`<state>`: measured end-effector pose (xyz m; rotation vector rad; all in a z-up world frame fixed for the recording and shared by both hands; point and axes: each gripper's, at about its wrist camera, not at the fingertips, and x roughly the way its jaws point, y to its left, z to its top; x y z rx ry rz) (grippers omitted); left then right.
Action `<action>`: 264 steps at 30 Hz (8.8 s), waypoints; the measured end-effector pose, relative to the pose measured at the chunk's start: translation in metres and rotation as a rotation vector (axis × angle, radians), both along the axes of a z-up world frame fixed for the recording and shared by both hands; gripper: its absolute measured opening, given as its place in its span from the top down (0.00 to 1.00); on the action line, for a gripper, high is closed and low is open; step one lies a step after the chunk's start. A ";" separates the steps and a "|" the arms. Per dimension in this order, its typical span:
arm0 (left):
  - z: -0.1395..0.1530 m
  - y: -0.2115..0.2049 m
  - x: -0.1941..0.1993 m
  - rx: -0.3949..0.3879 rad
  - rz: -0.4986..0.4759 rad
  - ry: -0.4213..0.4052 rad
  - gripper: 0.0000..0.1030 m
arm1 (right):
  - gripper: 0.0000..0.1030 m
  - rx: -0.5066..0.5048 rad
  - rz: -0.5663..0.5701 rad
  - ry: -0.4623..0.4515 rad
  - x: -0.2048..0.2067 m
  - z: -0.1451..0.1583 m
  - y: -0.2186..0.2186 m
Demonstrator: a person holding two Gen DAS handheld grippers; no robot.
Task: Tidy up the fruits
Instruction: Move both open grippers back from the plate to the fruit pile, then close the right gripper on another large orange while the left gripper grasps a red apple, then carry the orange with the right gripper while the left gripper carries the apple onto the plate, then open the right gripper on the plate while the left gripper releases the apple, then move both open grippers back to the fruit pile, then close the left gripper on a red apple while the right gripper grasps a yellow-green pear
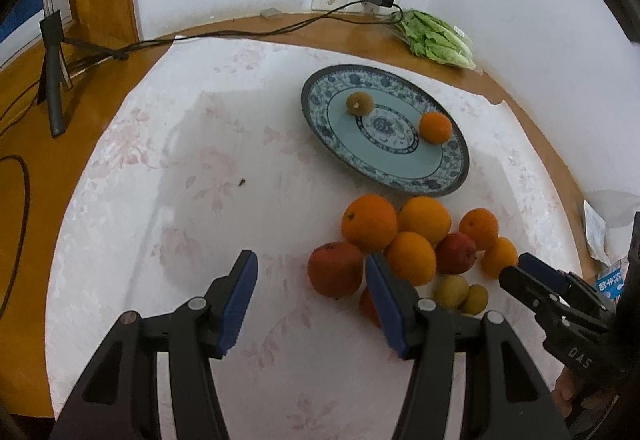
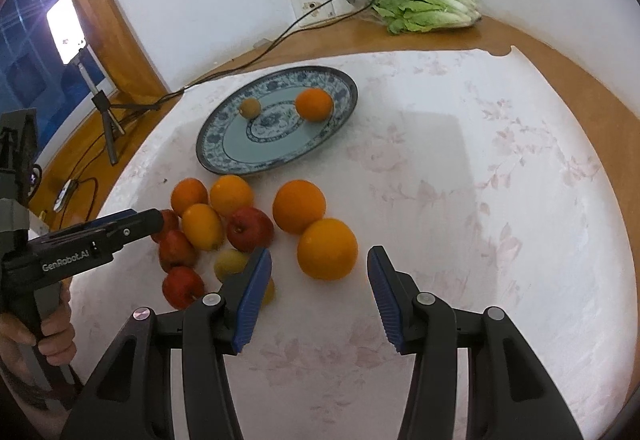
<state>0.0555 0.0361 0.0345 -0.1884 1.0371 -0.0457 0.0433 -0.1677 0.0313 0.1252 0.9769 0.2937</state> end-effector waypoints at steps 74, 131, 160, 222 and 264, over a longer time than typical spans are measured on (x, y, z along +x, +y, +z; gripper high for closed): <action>0.010 -0.006 -0.016 -0.124 -0.033 -0.099 0.71 | 0.66 -0.018 -0.049 -0.075 -0.004 0.008 -0.004; -0.015 -0.032 0.107 -0.055 -0.092 -0.066 0.71 | 0.66 -0.058 0.119 -0.088 0.099 0.002 0.046; -0.016 -0.032 0.118 -0.033 -0.096 -0.072 0.70 | 0.65 -0.089 0.118 -0.079 0.119 -0.015 0.049; -0.008 -0.029 -0.016 -0.084 -0.091 0.015 0.43 | 0.49 0.021 0.030 -0.111 -0.026 0.019 0.007; -0.003 0.001 -0.024 -0.113 -0.014 -0.028 0.68 | 0.54 0.048 0.158 -0.035 -0.040 -0.004 0.042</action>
